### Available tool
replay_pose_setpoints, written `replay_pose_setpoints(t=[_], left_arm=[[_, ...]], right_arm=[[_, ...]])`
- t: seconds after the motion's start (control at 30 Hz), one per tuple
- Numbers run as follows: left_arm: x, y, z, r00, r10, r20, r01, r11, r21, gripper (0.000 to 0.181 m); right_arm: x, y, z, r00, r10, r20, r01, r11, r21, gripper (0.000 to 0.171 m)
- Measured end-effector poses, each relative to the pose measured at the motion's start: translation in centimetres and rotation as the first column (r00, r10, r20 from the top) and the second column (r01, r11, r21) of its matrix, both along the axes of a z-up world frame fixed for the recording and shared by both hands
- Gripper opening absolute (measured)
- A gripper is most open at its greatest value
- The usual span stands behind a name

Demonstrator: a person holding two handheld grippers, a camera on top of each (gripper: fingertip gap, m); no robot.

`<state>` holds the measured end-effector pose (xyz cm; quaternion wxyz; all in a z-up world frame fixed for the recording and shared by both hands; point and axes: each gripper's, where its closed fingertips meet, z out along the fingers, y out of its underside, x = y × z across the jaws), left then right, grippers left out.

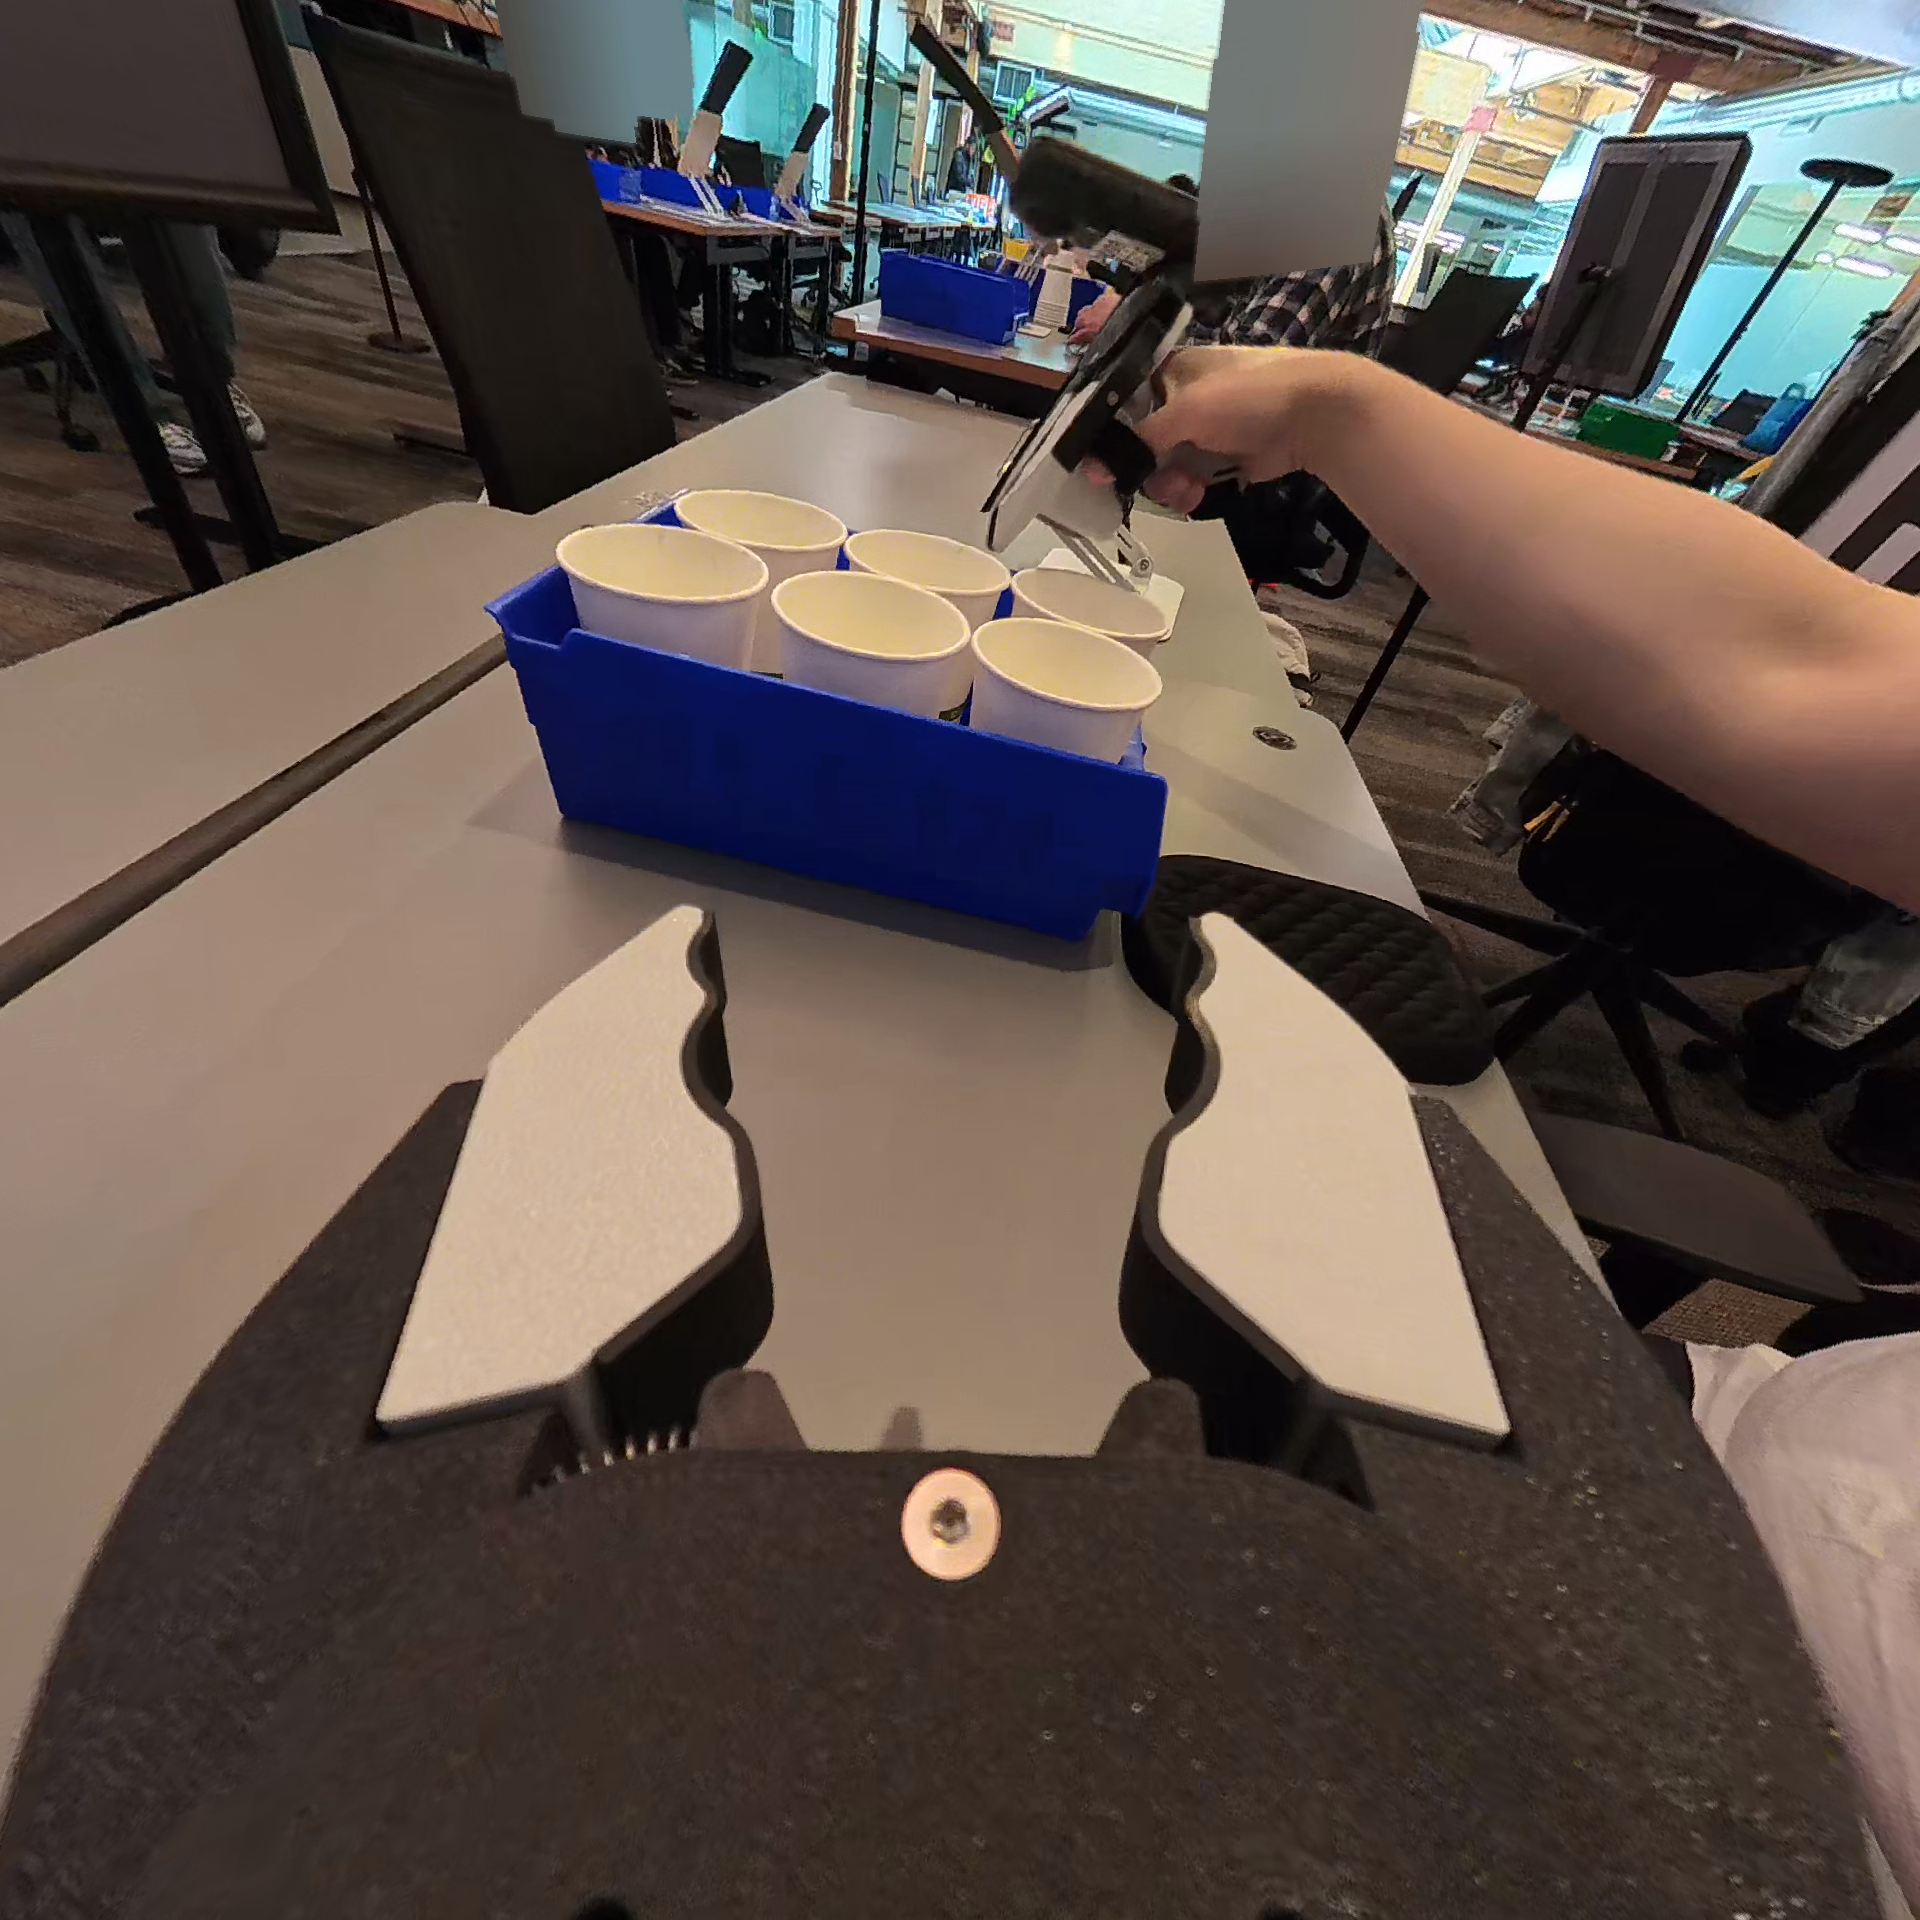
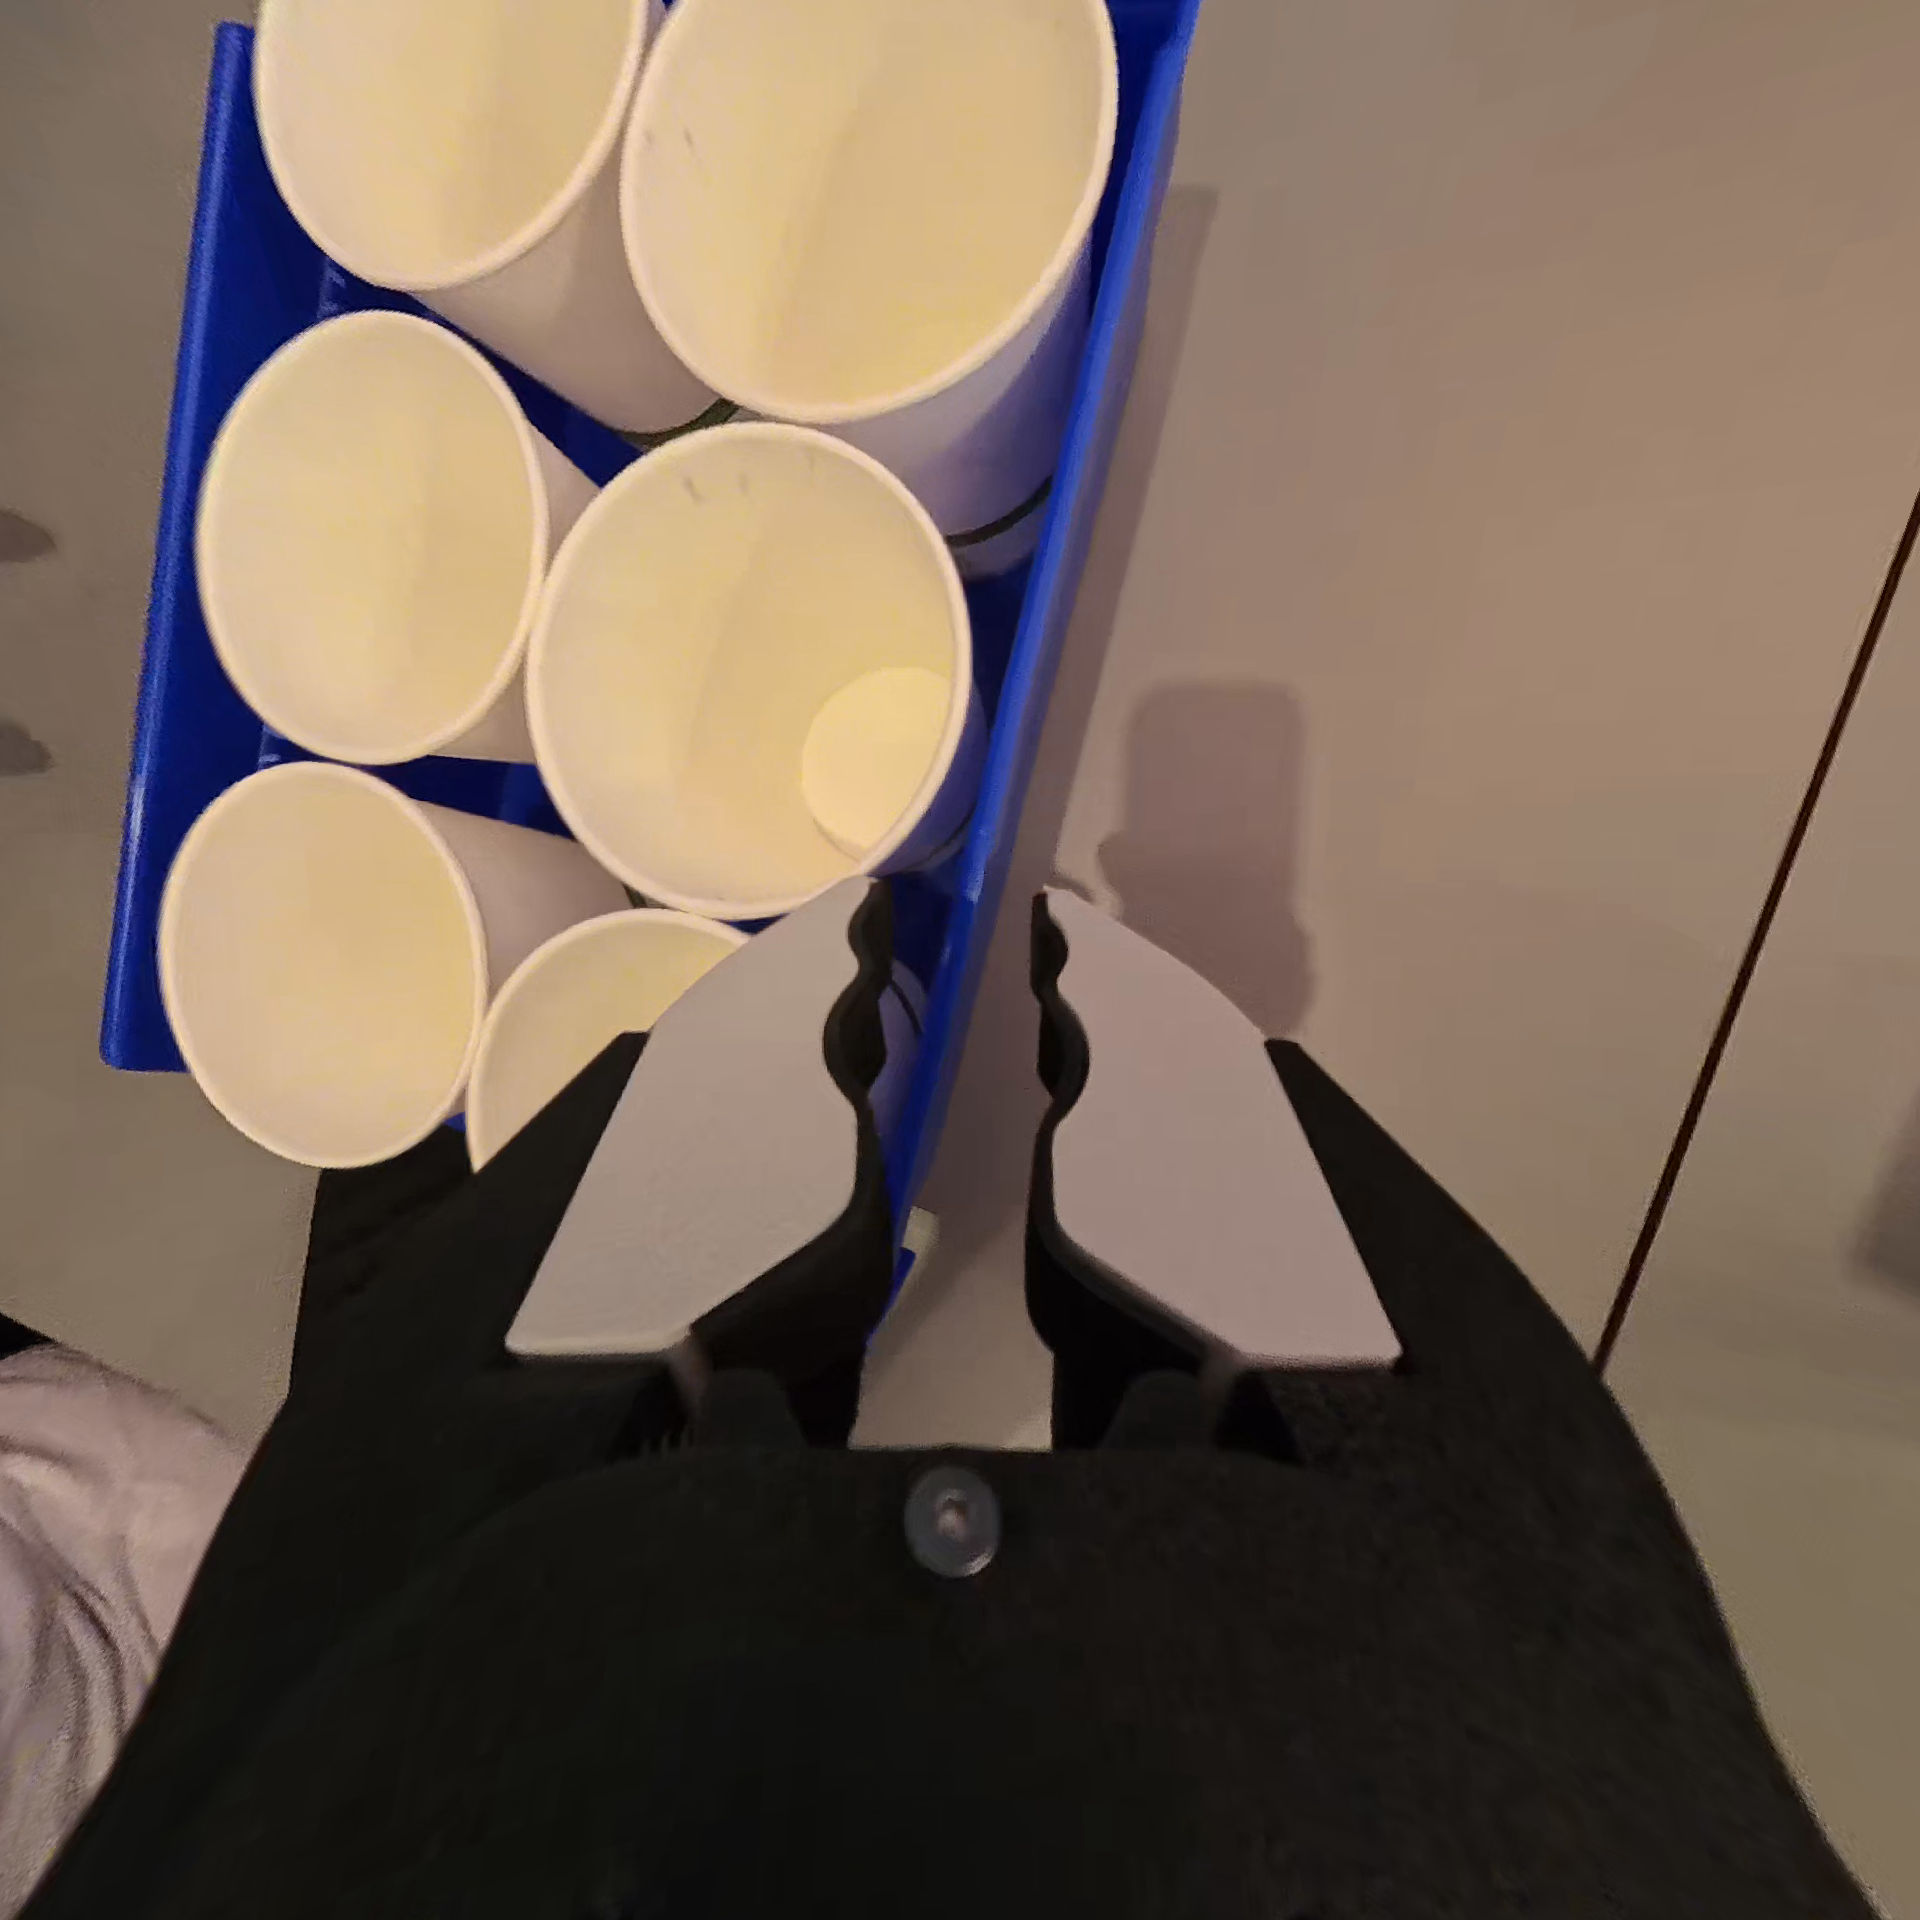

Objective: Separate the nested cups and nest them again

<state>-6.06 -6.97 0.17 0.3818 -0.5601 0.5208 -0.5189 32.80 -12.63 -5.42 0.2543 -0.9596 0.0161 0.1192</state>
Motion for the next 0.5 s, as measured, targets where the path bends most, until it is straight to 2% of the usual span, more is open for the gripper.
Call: replay_pose_setpoints(t=[0.23,0.5], left_arm=[[0.1,0.4,-0.7,1.0,0.011,-0.018,-0.011,1.0,-0.009,0.083],[0.1,0.4,-1.1,0.999,0.021,-0.05,-0.022,1.0,-0.006,0.082]], right_arm=[[0.0,-0.5,-2.8,0.999,-0.01,-0.045,0.002,0.986,-0.167,0.026],[-0.5,0.4,-3.8,0.999,-0.022,-0.046,0.01,0.967,-0.255,0.014]])
